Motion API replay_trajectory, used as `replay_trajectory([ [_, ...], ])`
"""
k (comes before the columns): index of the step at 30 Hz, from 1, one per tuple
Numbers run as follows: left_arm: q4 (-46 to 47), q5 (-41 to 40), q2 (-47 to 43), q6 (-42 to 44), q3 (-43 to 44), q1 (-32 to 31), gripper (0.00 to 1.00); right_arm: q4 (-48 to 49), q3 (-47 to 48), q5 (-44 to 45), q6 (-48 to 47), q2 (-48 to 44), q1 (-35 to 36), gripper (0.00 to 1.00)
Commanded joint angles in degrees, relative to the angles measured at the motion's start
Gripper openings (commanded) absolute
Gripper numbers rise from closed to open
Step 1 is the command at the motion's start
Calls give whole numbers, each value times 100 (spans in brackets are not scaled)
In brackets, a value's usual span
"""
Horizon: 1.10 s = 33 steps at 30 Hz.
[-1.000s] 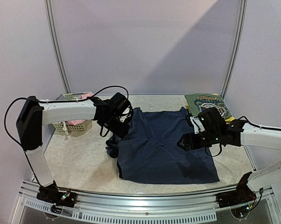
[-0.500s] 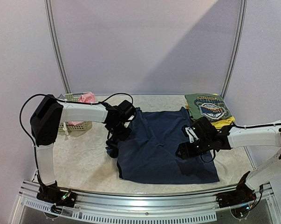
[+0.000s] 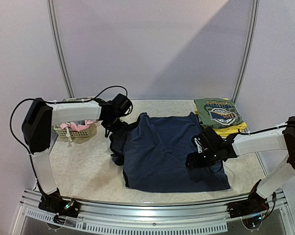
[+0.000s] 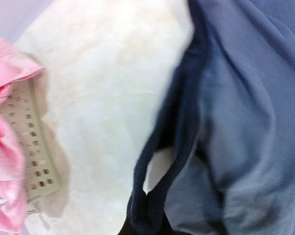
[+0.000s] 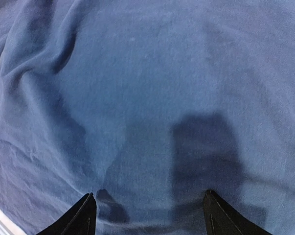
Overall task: Fold and stack the mixed laundry pile
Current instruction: Smooth out the flattened tank top at the center of the board.
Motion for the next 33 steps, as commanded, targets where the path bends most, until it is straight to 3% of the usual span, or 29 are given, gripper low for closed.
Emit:
replay_trajectory([
  [1, -330, -166, -298, 135, 259, 517, 0, -358, -106, 155, 183, 420, 7, 76],
  [12, -808, -283, 844, 339, 1550, 1394, 0, -402, -57, 148, 217, 778, 13, 76],
  [18, -1174, -729, 1573, 310, 2326, 1490, 9, -465, -1, 153, 202, 776, 6, 76],
  [20, -1160, -709, 1540, 247, 2248, 1459, 19, -451, 36, 127, 171, 749, 11, 76],
  [24, -884, -786, 998, 188, 1715, 1286, 57, -367, 151, -236, 53, 634, 16, 75],
  [27, -753, -866, 292, 158, 1208, 1086, 76, -414, 323, -400, -94, 495, 53, 75],
  [33, -449, -390, -1209, -297, -435, 686, 76, -586, 657, -577, -369, 131, 95, 76],
])
